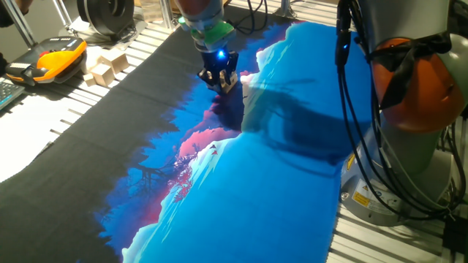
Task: Play Jenga
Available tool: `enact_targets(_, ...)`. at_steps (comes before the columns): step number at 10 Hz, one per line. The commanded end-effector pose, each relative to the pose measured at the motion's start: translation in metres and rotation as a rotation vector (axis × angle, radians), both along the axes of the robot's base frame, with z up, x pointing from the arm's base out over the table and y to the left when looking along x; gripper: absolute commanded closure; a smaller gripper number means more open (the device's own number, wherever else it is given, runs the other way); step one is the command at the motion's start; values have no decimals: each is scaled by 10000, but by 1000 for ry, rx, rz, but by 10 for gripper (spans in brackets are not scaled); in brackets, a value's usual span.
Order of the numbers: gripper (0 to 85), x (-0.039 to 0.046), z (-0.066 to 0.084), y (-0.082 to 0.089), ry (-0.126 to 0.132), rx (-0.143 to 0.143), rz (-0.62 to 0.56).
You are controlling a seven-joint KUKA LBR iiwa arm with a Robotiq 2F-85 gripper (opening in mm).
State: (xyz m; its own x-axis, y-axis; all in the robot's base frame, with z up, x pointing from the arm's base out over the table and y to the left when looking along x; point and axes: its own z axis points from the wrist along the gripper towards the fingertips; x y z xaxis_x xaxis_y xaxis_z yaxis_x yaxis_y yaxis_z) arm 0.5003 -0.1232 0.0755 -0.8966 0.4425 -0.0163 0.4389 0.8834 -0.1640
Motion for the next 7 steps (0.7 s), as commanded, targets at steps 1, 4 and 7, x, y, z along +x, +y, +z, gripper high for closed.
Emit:
enact_targets(1,510,3,-4,-2,-1,0,-1)
enact_targets(4,510,7,-12,-3,-3,-1,0)
enact_targets(7,510,13,-18,-6,-5,-3,2)
